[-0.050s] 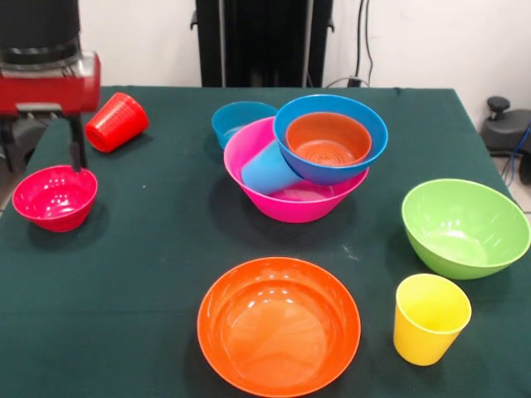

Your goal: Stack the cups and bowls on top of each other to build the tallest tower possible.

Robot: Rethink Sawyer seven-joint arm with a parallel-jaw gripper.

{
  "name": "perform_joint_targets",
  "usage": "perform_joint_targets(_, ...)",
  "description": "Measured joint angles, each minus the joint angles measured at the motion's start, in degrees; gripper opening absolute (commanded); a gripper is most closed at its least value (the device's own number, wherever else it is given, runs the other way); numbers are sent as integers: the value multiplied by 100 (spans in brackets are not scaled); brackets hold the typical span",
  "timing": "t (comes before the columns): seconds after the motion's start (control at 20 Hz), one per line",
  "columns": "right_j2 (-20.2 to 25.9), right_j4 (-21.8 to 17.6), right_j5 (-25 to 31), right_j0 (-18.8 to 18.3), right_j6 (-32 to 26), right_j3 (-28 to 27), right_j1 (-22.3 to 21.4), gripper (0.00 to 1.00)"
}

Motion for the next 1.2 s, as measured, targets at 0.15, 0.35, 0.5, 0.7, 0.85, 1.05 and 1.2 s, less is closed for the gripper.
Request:
perform_joint_targets(0.15,-1,-2,0,-130,0,185,-146,100)
perform_joint_targets(0.35,-1,-2,-75,-341,0,462,-232,100)
perform_joint_targets(0.5,-1,-8,-171,-476,0,644,-228,100)
perform_joint_targets(0.7,5,-17,-323,-623,0,871,-192,100)
perform_joint_targets(0.85,17,-23,-435,-698,0,999,-169,100)
perform_joint_targets(1.05,33,-32,-634,-792,0,1136,-105,100)
perform_joint_targets(1.2,39,-33,-835,-859,0,1255,-10,100)
